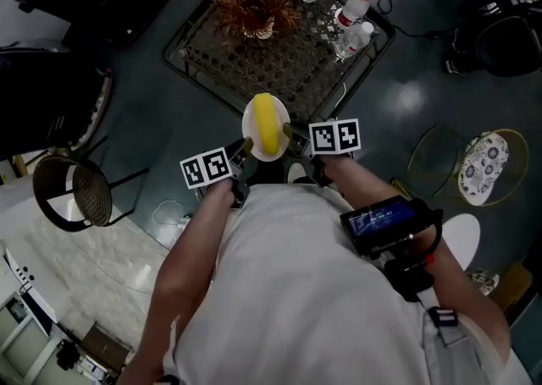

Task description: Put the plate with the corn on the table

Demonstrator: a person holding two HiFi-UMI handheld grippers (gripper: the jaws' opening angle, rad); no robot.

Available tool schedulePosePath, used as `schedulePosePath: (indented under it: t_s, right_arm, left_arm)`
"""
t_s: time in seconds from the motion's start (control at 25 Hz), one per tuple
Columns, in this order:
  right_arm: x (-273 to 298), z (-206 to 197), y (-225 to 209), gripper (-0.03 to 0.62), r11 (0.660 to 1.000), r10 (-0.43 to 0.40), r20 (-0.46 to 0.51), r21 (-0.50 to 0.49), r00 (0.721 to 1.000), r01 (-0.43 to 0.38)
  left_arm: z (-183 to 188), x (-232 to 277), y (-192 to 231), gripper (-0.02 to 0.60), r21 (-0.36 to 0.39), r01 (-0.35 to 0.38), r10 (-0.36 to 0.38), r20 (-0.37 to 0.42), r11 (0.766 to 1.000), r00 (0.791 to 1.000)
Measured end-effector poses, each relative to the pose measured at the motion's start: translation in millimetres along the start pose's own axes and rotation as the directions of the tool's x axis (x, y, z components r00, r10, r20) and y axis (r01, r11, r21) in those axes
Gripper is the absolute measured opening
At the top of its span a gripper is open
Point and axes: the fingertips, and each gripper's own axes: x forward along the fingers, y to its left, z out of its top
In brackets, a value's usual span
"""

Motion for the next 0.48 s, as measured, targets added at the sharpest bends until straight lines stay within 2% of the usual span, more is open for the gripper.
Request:
schedulePosePath:
  t_s: [0.48]
  right_arm:
    - [25.4,17.4,-20.8,0.046,1.0,-0.006,-0.028,0.013,1.0,0.007]
  left_arm:
    - [19.2,26.3,20.5,0.037,-0.001,-0.007,0.007,-0.022,1.0,1.0]
